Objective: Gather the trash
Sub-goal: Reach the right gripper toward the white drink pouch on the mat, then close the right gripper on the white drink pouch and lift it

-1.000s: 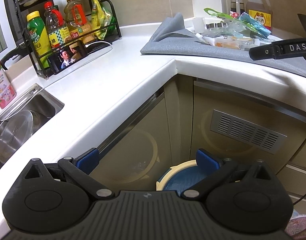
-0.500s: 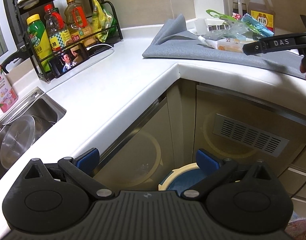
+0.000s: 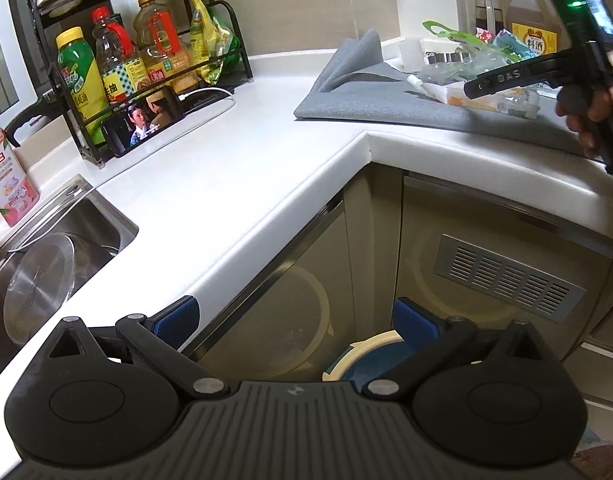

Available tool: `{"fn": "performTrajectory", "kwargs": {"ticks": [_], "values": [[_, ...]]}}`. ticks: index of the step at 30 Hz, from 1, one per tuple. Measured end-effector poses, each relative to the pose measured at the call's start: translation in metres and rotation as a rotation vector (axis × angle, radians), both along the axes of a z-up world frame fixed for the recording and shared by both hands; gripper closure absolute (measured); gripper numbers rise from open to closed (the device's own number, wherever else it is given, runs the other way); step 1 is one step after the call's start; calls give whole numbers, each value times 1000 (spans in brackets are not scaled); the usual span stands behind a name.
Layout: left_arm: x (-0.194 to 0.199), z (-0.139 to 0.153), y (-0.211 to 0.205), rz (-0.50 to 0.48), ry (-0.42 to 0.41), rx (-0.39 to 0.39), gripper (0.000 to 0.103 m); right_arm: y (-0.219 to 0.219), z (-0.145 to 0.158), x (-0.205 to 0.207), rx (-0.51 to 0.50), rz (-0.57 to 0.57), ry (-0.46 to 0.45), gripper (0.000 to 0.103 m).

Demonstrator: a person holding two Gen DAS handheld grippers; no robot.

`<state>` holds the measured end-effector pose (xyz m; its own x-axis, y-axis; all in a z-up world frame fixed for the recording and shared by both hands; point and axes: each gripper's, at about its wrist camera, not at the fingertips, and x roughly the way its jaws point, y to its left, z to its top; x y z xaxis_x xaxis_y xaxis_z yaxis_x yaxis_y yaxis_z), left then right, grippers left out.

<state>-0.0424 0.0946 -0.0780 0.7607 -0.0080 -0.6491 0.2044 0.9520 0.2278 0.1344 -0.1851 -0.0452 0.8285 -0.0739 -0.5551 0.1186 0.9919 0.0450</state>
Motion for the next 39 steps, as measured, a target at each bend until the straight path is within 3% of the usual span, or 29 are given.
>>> {"fn": "performTrajectory", "kwargs": {"ticks": [7, 9, 13, 14, 15, 18, 21, 25, 29, 34, 36, 39], "values": [[6, 3, 1, 11, 16, -8, 0, -11, -21, 27, -60, 29, 51, 6], [10, 5, -1, 5, 27, -24, 0, -7, -22, 25, -84, 69, 40, 14], [19, 15, -10, -19, 27, -38, 0, 2, -20, 21, -143, 137, 14, 44], [22, 19, -13, -24, 25, -44, 0, 4, -20, 21, -147, 159, 15, 70], [26, 23, -16, -27, 22, -53, 0, 5, -20, 22, -148, 175, 24, 81], [41, 38, -24, -34, 18, -95, 0, 1, -17, 18, -120, 187, -1, 90], [57, 54, -34, -33, -6, -126, 0, -14, -10, 4, -27, 168, -62, 91], [80, 71, -54, -43, -33, -133, 0, -49, 8, -27, 170, 105, -135, 92], [100, 78, -81, -72, -48, -116, 0, -94, 19, -55, 411, -15, -123, 93], [126, 81, -115, -123, -39, -135, 0, -135, -2, -63, 390, -217, -68, 92], [138, 83, -126, -140, -23, -168, 0, -144, -12, -63, 401, -234, -92, 89], [154, 85, -141, -148, -21, -200, 0, -149, -25, -61, 398, -281, -84, 71]]}}
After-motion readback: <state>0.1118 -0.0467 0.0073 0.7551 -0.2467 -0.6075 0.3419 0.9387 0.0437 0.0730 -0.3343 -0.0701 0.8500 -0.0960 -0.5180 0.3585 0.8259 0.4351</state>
